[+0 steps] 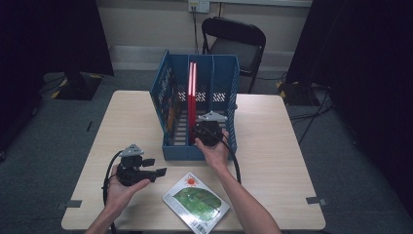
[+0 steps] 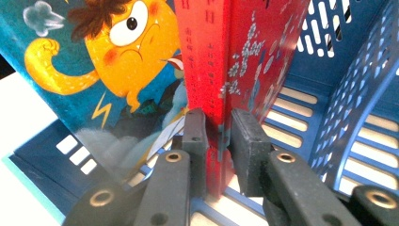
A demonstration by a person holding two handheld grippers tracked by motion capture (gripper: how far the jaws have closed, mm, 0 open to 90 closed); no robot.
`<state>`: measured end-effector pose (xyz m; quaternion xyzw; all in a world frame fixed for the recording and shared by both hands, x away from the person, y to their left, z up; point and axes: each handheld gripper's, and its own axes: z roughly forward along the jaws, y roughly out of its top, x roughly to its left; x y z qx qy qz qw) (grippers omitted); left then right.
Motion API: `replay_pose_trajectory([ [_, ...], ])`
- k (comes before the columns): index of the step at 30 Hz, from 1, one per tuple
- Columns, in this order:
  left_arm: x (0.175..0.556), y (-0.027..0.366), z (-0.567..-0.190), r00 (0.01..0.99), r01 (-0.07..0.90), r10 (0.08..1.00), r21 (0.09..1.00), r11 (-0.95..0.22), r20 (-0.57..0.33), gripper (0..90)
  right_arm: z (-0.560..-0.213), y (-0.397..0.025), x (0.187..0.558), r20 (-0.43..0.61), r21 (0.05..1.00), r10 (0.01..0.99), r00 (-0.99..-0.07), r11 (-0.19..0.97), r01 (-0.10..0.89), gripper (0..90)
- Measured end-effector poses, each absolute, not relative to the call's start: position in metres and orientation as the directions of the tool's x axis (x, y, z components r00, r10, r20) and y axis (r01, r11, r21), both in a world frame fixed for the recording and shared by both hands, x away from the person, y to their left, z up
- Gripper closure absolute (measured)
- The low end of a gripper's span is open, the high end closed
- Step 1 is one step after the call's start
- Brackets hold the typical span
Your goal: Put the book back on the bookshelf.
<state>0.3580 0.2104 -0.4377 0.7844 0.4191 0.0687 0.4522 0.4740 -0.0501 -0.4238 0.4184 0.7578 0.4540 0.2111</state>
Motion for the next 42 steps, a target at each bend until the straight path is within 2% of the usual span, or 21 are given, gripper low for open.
replay_pose_trajectory([
  [3,0.358,0.211,-0.438,0.639,0.597,0.72,0.766,-0.241,-0.271,32.4,-0.426,-0.05,0.474,0.059,0.859,0.819,-0.57,0.249,0.447,67.0],
  [8,0.358,0.21,-0.438,0.64,0.599,0.718,0.763,-0.243,-0.274,33.2,-0.423,-0.05,0.47,0.069,0.869,0.808,-0.585,0.239,0.432,65.3],
  [9,0.358,0.21,-0.438,0.643,0.6,0.714,0.762,-0.245,-0.277,33.9,-0.423,-0.05,0.469,0.068,0.869,0.804,-0.59,0.242,0.431,65.1],
  [11,0.358,0.21,-0.438,0.661,0.597,0.691,0.763,-0.249,-0.291,41.4,-0.42,-0.051,0.466,0.055,0.871,0.799,-0.599,0.255,0.42,66.5],
  [14,0.358,0.208,-0.438,0.666,0.6,0.688,0.755,-0.263,-0.29,41.5,-0.421,-0.056,0.464,0.059,0.872,0.795,-0.603,0.254,0.419,73.7],
  [18,0.359,0.206,-0.439,0.671,0.601,0.682,0.752,-0.27,-0.291,42.0,-0.419,-0.062,0.46,0.068,0.874,0.787,-0.613,0.249,0.417,73.6],
  [24,0.359,0.202,-0.441,0.691,0.6,0.661,0.741,-0.3,-0.292,47.7,-0.419,-0.076,0.449,0.084,0.876,0.778,-0.623,0.24,0.418,73.7],
  [32,0.359,0.199,-0.443,0.678,0.628,0.671,0.709,-0.32,-0.298,49.9,-0.416,-0.097,0.426,0.089,0.868,0.754,-0.651,0.261,0.421,66.2],
  [36,0.358,0.196,-0.444,0.686,0.622,0.672,0.706,-0.339,-0.281,50.1,-0.417,-0.107,0.41,0.091,0.865,0.743,-0.664,0.271,0.422,64.4],
  [42,0.358,0.192,-0.444,0.679,0.639,0.668,0.694,-0.332,-0.306,50.9,-0.421,-0.122,0.386,0.077,0.849,0.733,-0.676,0.307,0.43,63.4],
])
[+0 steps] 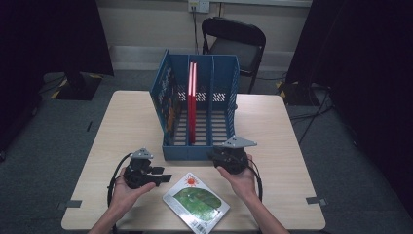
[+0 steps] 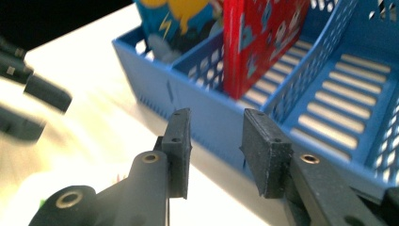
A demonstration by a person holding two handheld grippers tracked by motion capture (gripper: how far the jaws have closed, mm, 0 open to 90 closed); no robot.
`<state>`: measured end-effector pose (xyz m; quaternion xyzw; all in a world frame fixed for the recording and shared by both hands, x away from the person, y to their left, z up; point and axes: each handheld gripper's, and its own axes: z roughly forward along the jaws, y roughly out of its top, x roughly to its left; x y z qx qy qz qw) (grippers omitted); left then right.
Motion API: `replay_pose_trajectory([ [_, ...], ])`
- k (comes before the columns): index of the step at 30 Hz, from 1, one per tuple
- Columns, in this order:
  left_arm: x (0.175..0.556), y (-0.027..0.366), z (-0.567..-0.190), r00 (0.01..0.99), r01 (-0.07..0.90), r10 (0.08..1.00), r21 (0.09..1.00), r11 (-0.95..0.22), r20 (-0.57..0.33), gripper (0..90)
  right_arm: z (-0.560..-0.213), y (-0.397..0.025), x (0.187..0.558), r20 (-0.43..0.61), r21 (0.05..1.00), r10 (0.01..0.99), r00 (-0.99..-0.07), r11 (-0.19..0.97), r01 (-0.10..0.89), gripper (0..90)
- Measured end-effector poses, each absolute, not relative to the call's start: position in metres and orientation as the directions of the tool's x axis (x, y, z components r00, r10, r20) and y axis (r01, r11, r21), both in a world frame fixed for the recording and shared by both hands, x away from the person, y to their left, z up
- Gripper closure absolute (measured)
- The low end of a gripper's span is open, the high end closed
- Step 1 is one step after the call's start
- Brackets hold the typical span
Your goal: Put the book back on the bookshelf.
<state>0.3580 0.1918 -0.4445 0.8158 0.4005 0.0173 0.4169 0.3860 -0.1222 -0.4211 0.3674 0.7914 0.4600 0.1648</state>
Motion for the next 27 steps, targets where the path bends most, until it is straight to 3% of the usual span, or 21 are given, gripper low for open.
replay_pose_trajectory([
  [12,0.355,0.18,-0.452,0.705,0.629,0.642,0.683,-0.371,-0.301,55.9,-0.446,-0.141,0.35,0.091,0.795,0.7,-0.708,0.378,0.475,62.6],
  [20,0.353,0.168,-0.461,0.711,0.617,0.651,0.679,-0.397,-0.266,57.0,-0.457,-0.15,0.328,0.072,0.75,0.667,-0.742,0.454,0.481,55.2],
  [27,0.353,0.157,-0.468,0.737,0.598,0.632,0.67,-0.44,-0.242,66.4,-0.468,-0.158,0.311,0.087,0.722,0.655,-0.75,0.477,0.501,53.4],
])
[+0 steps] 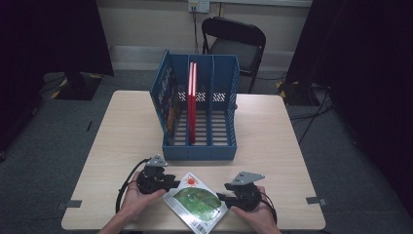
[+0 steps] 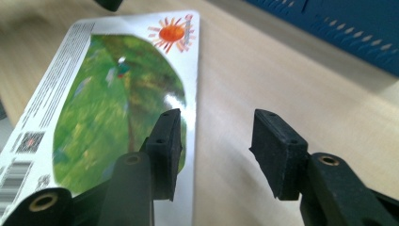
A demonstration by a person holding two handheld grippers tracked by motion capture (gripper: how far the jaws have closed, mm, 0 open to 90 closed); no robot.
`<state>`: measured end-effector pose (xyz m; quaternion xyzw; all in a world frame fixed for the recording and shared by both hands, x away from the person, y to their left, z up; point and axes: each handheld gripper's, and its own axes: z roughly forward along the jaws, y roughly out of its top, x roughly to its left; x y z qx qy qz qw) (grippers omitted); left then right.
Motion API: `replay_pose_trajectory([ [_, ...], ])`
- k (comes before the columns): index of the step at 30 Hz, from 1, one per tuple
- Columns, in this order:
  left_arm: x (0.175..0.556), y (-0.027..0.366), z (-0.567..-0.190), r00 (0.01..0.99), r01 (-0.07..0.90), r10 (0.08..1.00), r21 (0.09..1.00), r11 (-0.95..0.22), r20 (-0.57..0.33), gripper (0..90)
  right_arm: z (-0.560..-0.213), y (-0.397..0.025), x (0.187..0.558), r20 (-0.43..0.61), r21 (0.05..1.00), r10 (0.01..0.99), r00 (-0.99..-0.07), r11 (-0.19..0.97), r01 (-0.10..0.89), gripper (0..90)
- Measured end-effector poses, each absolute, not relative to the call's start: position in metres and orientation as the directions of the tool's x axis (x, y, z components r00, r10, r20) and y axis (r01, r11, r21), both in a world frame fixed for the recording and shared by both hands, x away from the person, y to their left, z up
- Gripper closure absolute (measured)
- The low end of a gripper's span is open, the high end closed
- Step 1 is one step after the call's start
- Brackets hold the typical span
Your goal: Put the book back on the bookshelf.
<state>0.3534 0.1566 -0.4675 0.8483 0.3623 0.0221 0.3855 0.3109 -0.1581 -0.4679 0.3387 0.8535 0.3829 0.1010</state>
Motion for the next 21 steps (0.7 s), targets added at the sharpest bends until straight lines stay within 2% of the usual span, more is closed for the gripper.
replay_pose_trajectory([
  [7,0.353,0.148,-0.473,0.754,0.599,0.6,0.656,-0.459,-0.268,71.4,-0.472,-0.167,0.295,0.107,0.705,0.633,-0.767,0.496,0.507,53.4],
  [12,0.353,0.147,-0.475,0.755,0.596,0.605,0.652,-0.469,-0.255,71.8,-0.473,-0.179,0.287,0.102,0.689,0.648,-0.755,0.501,0.524,53.4],
  [16,0.354,0.147,-0.475,0.755,0.594,0.609,0.648,-0.477,-0.243,76.1,-0.476,-0.188,0.284,0.109,0.679,0.668,-0.736,0.491,0.546,53.3],
  [21,0.353,0.146,-0.475,0.757,0.587,0.611,0.652,-0.479,-0.232,77.7,-0.479,-0.188,0.279,0.104,0.657,0.653,-0.75,0.521,0.544,52.9],
])
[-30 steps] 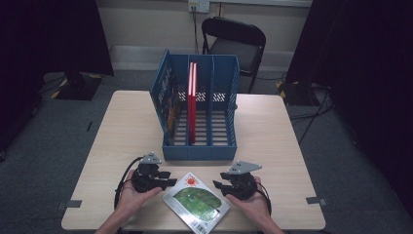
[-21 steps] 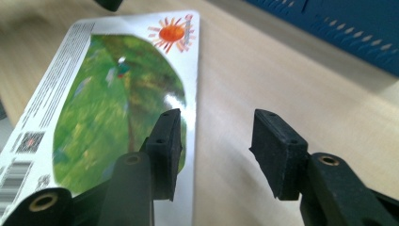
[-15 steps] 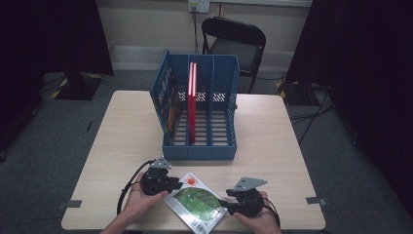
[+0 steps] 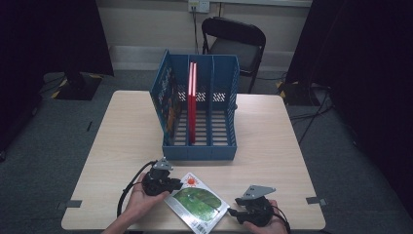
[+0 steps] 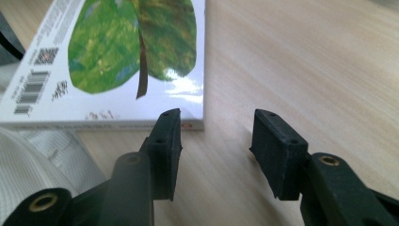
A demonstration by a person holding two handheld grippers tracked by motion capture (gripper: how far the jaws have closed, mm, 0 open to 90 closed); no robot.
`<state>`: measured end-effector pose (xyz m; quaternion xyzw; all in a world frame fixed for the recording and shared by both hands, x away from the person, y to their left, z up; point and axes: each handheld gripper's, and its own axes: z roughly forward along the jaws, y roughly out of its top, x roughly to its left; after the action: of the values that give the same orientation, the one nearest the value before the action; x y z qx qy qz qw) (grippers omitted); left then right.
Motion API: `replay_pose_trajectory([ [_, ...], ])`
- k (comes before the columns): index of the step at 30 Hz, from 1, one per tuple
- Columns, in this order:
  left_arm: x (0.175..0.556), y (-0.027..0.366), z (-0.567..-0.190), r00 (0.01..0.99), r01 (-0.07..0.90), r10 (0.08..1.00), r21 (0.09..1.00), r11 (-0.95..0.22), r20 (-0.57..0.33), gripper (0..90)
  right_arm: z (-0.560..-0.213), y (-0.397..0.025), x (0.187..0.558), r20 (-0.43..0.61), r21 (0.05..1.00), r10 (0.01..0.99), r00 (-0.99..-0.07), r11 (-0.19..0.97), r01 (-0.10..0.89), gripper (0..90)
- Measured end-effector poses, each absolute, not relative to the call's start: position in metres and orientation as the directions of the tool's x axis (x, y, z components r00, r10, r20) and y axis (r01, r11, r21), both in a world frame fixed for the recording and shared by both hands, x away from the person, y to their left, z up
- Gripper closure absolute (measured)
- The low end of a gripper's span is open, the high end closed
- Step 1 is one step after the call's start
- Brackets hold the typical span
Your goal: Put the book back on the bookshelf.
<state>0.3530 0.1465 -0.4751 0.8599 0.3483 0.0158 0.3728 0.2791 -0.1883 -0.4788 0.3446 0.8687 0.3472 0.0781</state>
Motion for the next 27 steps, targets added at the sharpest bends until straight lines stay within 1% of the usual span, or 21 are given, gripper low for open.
replay_pose_trajectory([
  [4,0.354,0.147,-0.475,0.765,0.58,0.6,0.656,-0.482,-0.236,75.4,-0.48,-0.188,0.282,0.107,0.658,0.657,-0.746,0.516,0.549,51.6],
  [7,0.353,0.146,-0.475,0.766,0.577,0.598,0.659,-0.481,-0.234,71.9,-0.48,-0.188,0.283,0.104,0.664,0.649,-0.754,0.52,0.538,52.2],
  [13,0.354,0.148,-0.475,0.754,0.581,0.619,0.66,-0.476,-0.218,71.8,-0.48,-0.186,0.288,0.081,0.671,0.661,-0.746,0.517,0.531,53.7],
  [16,0.352,0.146,-0.474,0.742,0.588,0.637,0.658,-0.471,-0.206,69.3,-0.48,-0.184,0.294,0.071,0.674,0.669,-0.739,0.515,0.531,53.7],
  [18,0.352,0.145,-0.474,0.749,0.595,0.618,0.654,-0.467,-0.24,68.1,-0.48,-0.183,0.297,0.063,0.673,0.67,-0.74,0.519,0.527,53.6],
  [19,0.352,0.144,-0.474,0.751,0.596,0.613,0.651,-0.47,-0.246,69.1,-0.48,-0.182,0.299,0.061,0.674,0.67,-0.74,0.519,0.526,53.7],
  [20,0.352,0.143,-0.474,0.755,0.588,0.613,0.652,-0.478,-0.232,70.3,-0.479,-0.181,0.303,0.057,0.674,0.672,-0.738,0.52,0.526,53.7],
  [22,0.351,0.143,-0.473,0.75,0.59,0.623,0.65,-0.479,-0.222,70.5,-0.479,-0.179,0.308,0.052,0.676,0.672,-0.738,0.521,0.522,53.7],
  [26,0.353,0.148,-0.472,0.72,0.635,0.64,0.628,-0.45,-0.27,67.6,-0.479,-0.176,0.318,0.045,0.68,0.674,-0.737,0.52,0.517,53.6],
  [27,0.353,0.148,-0.471,0.711,0.639,0.653,0.626,-0.447,-0.26,66.7,-0.479,-0.175,0.321,0.048,0.682,0.679,-0.733,0.513,0.521,53.4],
])
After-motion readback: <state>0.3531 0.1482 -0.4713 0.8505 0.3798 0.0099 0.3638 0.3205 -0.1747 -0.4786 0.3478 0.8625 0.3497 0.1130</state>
